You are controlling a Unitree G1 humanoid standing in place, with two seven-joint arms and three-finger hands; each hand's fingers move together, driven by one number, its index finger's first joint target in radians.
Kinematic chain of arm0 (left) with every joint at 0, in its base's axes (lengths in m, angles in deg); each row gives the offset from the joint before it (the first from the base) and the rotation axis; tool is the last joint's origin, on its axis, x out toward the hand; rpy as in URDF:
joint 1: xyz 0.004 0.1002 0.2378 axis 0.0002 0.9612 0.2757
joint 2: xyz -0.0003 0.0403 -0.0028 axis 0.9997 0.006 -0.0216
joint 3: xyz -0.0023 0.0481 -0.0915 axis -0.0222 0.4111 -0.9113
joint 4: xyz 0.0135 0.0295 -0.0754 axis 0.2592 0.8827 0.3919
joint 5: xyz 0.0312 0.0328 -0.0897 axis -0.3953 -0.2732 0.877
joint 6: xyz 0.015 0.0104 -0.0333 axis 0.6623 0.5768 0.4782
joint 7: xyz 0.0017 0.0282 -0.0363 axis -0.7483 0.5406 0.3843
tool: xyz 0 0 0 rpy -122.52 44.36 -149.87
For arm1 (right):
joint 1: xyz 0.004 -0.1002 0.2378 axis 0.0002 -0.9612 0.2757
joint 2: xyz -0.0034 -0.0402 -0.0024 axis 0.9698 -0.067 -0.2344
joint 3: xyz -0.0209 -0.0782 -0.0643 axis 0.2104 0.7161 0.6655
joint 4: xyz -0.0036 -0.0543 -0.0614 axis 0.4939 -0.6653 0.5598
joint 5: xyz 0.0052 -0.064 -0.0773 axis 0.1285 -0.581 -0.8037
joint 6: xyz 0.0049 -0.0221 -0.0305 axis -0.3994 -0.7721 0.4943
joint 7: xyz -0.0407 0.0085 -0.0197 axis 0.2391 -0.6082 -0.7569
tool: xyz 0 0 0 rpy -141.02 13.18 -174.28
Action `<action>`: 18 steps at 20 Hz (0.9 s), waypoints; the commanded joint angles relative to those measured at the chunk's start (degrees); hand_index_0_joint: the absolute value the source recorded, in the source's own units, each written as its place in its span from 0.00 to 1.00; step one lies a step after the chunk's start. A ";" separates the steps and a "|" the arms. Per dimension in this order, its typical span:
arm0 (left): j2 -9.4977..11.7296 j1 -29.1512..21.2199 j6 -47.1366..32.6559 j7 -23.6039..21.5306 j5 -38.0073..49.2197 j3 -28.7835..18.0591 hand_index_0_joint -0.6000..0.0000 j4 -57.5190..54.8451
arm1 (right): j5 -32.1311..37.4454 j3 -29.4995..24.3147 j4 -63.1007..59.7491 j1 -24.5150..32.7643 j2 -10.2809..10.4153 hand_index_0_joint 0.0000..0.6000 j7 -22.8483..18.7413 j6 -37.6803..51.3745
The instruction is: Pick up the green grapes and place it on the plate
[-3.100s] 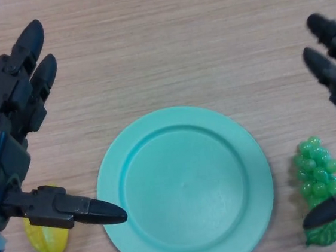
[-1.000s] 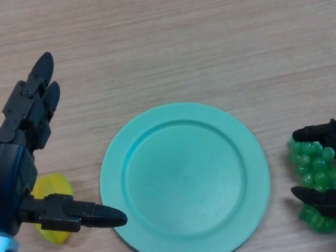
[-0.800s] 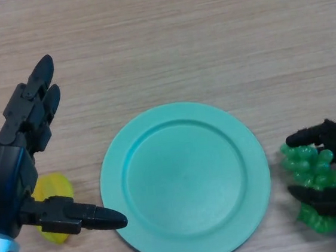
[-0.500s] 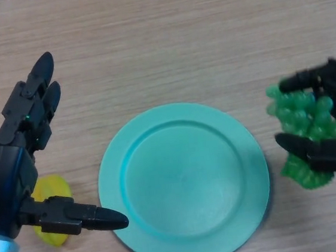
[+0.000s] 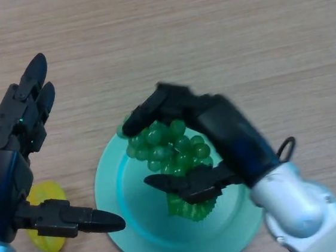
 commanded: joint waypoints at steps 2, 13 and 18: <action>0.73 -0.51 -9.13 -2.11 2.23 -4.24 1.00 -2.34 | -5.33 -1.84 3.84 3.65 0.51 0.25 2.17 5.61; 0.79 -0.44 -9.05 -1.92 2.32 -5.10 1.00 -2.47 | 2.24 -18.82 15.38 -2.29 0.51 0.00 14.44 8.25; 1.04 -0.87 -7.93 -1.26 2.05 -5.62 1.00 -3.87 | 21.44 -37.45 21.12 -9.34 -2.36 0.00 18.81 8.52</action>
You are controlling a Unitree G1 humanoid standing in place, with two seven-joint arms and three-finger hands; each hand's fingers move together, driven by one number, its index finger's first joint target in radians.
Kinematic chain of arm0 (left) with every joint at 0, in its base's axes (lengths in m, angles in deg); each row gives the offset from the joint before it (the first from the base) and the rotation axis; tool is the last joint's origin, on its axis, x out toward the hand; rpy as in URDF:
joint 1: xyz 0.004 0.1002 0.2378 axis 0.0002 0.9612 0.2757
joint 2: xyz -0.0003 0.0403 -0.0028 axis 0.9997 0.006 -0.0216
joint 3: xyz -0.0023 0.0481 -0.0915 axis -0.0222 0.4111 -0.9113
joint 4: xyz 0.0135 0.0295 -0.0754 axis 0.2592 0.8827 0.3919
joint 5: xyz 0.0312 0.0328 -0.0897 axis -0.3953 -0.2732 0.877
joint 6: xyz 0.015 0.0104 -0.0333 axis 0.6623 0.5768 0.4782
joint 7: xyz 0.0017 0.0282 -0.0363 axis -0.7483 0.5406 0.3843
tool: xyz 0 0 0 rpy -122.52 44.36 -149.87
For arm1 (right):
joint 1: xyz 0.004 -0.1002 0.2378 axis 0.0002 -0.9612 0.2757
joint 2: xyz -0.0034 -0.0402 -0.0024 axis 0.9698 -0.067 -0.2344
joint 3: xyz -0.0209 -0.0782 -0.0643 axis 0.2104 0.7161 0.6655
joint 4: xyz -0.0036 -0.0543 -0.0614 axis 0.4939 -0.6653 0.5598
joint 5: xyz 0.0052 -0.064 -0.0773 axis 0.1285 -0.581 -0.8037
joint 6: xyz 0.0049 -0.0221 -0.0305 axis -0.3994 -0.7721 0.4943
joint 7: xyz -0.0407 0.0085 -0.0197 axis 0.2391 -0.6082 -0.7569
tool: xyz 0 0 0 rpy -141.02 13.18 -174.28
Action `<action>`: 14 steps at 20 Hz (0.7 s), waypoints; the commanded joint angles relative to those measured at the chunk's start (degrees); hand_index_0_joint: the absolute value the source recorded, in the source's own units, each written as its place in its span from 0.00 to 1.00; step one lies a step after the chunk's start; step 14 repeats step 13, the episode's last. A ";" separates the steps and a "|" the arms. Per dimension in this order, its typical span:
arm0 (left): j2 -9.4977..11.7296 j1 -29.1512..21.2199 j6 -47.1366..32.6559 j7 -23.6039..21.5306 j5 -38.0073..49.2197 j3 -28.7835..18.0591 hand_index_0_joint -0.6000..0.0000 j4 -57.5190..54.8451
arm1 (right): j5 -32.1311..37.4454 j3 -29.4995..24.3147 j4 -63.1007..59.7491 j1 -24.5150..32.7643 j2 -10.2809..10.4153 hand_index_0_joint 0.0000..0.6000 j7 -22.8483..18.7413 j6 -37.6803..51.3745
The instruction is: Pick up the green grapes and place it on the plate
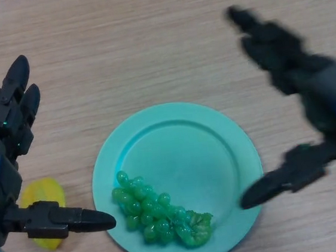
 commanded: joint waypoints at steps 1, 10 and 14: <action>1.80 -1.33 -7.21 -0.75 1.82 -3.42 1.00 -4.08 | 7.51 -4.29 3.78 -0.94 -1.87 0.00 -1.93 8.09; 1.37 -0.96 -4.83 -0.52 1.01 -3.00 1.00 -7.81 | 10.64 -4.36 5.22 -4.14 -2.50 0.00 -4.69 9.76; 1.62 -1.10 -2.87 -0.01 1.97 -4.46 1.00 -9.99 | 10.04 -4.08 5.07 -3.53 -2.70 0.00 -4.09 9.61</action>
